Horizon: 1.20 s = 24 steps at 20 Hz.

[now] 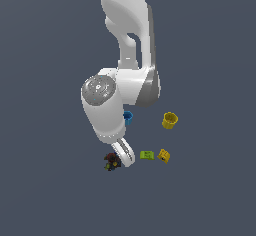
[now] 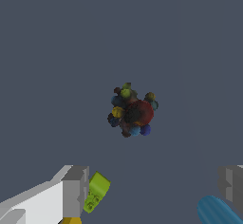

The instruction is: Pick up a designated object from a clutter of objects.

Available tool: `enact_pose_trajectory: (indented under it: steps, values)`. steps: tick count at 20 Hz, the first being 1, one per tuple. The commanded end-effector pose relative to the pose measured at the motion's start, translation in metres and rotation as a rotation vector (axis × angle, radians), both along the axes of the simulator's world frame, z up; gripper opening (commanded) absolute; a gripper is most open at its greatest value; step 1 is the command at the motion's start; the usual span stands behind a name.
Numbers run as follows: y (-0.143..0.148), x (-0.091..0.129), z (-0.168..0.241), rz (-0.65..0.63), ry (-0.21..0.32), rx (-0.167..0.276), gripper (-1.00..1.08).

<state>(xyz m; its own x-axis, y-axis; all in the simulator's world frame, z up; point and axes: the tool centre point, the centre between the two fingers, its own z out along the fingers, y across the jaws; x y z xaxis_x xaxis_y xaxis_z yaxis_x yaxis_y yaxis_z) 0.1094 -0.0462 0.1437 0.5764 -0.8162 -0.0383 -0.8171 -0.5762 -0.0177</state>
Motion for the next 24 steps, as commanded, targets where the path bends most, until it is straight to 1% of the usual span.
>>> enact_pose_trajectory:
  steps: [1,6,12,17,21,24]
  values:
    - [-0.005,0.006,-0.015,-0.076,0.001,-0.008,1.0]
    - [-0.014,0.014,-0.04,-0.191,0.001,-0.024,1.0]
    - [-0.02,0.019,-0.058,-0.276,0.0,-0.038,1.0]
    - [-0.022,0.021,-0.064,-0.303,-0.001,-0.042,1.0]
    - [-0.022,0.021,-0.065,-0.298,0.0,-0.042,1.0]
    - [-0.022,0.02,-0.074,-0.299,0.0,-0.042,1.0]
